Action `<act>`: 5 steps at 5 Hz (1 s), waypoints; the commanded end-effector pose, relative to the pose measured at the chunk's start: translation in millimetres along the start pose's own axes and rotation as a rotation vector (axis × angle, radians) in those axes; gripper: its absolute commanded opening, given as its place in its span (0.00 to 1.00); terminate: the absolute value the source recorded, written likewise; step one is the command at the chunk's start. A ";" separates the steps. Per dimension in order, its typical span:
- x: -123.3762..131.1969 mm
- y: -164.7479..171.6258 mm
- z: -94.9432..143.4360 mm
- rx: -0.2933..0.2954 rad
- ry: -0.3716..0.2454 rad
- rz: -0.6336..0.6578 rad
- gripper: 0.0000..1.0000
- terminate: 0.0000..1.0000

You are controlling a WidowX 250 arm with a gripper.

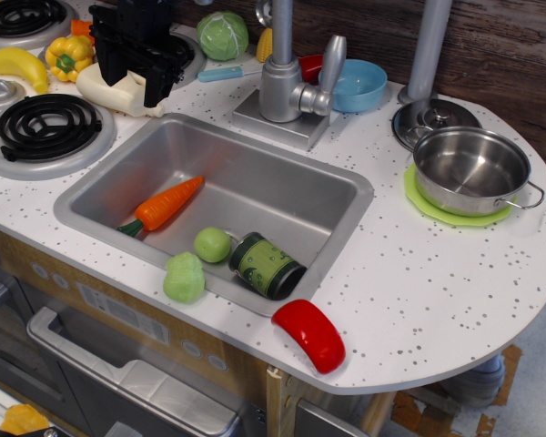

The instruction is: Put broccoli in pot or pan

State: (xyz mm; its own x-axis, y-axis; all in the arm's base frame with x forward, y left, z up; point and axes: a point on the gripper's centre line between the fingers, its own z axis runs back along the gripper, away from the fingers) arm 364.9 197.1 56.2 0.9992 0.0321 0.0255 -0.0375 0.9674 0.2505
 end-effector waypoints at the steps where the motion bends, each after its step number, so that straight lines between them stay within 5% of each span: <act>1: 0.0 0.0 0.0 0.000 0.000 0.000 1.00 0.00; 3: -63.4 -57.4 57.7 0.039 0.039 0.079 1.00 0.00; 5: -115.9 -118.1 78.1 0.011 0.029 0.107 1.00 0.00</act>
State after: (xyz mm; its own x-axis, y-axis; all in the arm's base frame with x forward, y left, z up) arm 236.2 46.0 75.3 0.9900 0.1409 -0.0068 -0.1351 0.9609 0.2417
